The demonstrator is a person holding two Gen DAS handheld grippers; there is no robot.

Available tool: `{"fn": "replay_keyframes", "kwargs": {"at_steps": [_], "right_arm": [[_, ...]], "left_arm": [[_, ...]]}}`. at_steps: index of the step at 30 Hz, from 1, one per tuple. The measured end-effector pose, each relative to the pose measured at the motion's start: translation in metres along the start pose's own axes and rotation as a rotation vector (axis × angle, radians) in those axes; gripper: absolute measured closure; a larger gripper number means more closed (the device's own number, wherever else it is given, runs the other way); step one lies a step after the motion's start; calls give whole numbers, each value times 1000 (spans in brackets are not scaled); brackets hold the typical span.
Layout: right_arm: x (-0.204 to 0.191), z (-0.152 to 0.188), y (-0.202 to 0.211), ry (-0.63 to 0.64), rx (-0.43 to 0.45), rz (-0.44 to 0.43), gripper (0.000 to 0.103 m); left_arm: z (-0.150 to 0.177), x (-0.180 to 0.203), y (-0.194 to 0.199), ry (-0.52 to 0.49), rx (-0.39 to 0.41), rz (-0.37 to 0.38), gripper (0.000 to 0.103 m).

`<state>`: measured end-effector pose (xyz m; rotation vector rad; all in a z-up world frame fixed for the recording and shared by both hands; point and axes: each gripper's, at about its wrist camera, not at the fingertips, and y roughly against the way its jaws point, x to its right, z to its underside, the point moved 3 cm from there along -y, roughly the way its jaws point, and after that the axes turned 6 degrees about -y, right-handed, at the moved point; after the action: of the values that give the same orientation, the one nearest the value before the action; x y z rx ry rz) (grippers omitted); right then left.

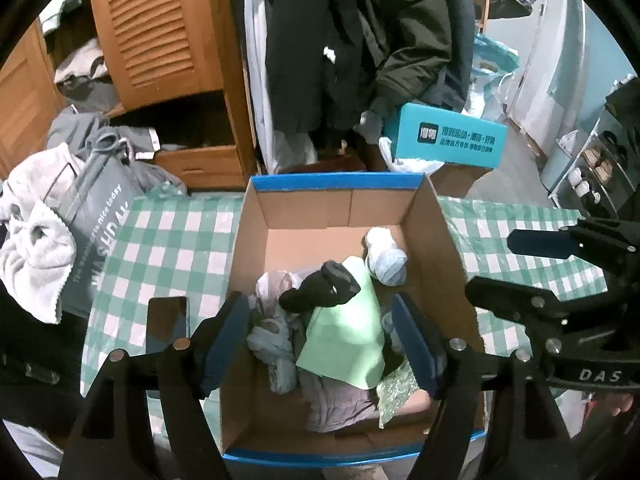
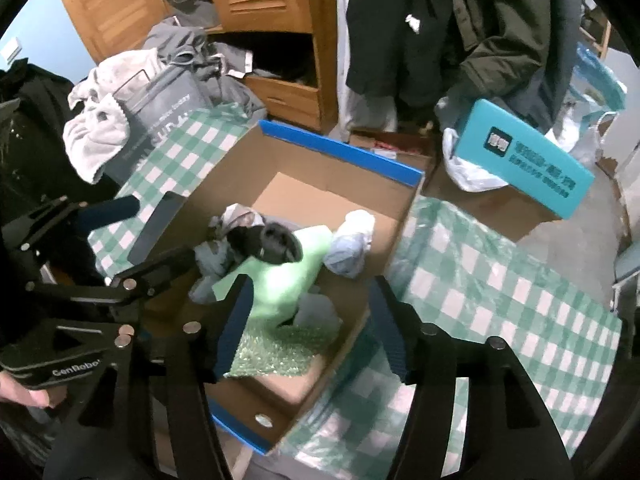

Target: Organize soft objects

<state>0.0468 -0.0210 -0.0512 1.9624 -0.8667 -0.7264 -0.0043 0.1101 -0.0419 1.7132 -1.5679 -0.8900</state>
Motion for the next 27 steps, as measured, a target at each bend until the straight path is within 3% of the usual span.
{"fn": "replay_keyframes", "kwargs": {"at_steps": [9, 19, 27], "right_arm": [[13, 7, 30, -21, 52, 15, 26], [35, 18, 52, -65, 105, 13, 26], [49, 22, 66, -89, 141, 22, 26]], "left_arm": [[-5, 12, 18, -5, 34, 39, 21], [-10, 21, 35, -1, 64, 56, 11], [-13, 21, 39, 33, 87, 69, 11]]}}
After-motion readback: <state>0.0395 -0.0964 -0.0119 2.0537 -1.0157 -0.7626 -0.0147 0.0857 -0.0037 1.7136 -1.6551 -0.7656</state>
